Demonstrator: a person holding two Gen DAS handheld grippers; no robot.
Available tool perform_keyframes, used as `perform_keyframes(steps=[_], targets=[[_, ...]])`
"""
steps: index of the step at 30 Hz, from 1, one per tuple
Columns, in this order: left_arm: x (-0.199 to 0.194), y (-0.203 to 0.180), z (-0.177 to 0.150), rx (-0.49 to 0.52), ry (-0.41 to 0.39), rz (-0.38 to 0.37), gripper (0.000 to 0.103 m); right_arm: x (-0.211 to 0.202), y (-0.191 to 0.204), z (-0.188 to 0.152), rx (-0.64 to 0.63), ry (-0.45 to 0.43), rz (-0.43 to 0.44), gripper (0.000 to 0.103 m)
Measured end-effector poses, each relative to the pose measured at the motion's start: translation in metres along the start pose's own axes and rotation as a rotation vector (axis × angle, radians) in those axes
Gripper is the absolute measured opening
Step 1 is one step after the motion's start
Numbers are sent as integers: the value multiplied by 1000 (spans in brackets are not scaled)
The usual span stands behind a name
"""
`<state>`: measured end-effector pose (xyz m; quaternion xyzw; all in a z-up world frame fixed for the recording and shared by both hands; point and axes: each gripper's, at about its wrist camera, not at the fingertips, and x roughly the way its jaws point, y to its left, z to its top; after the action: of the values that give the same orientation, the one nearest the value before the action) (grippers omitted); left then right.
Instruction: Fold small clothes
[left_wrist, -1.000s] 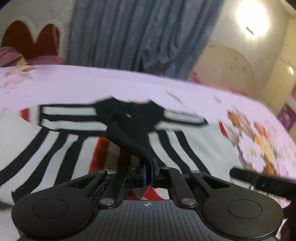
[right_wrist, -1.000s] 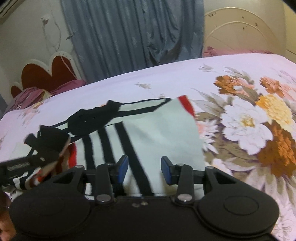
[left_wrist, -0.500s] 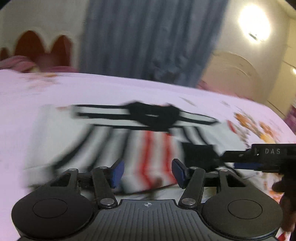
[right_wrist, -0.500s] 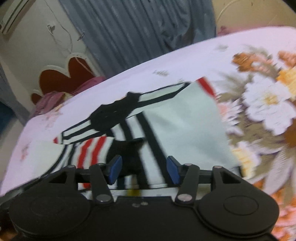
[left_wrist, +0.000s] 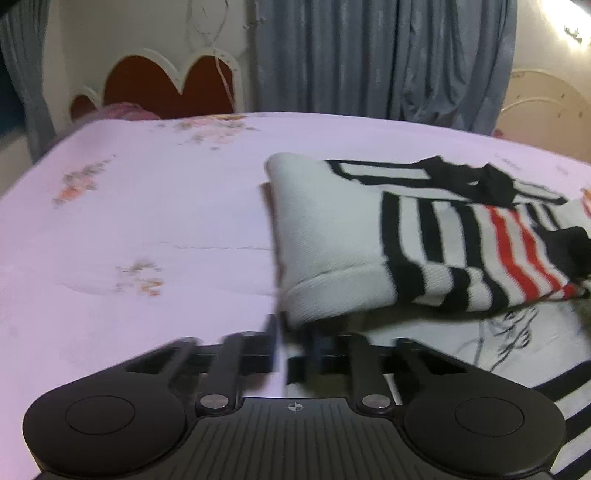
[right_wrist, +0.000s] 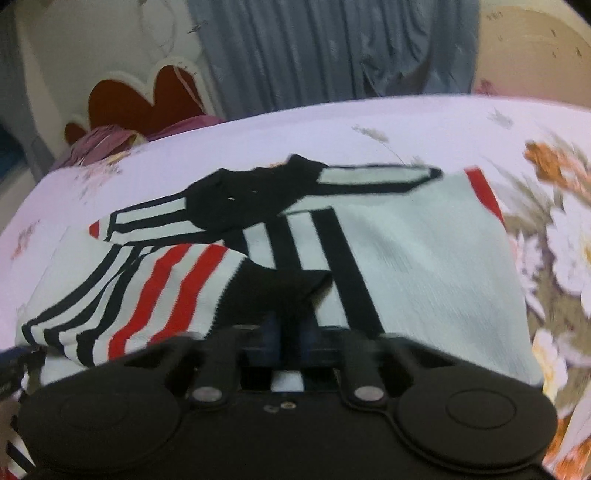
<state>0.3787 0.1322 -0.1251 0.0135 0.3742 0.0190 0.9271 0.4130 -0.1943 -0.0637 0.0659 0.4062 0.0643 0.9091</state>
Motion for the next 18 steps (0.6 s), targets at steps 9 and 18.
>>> perform_keyframes(steps=[9,18], targets=[[4,-5,2,52,0,-6,10,-40,-13,5,-54,-136,-97,6],[5,-6,3,77,17,-5,10,-20,-27,-13,-28,-70,-114,6]])
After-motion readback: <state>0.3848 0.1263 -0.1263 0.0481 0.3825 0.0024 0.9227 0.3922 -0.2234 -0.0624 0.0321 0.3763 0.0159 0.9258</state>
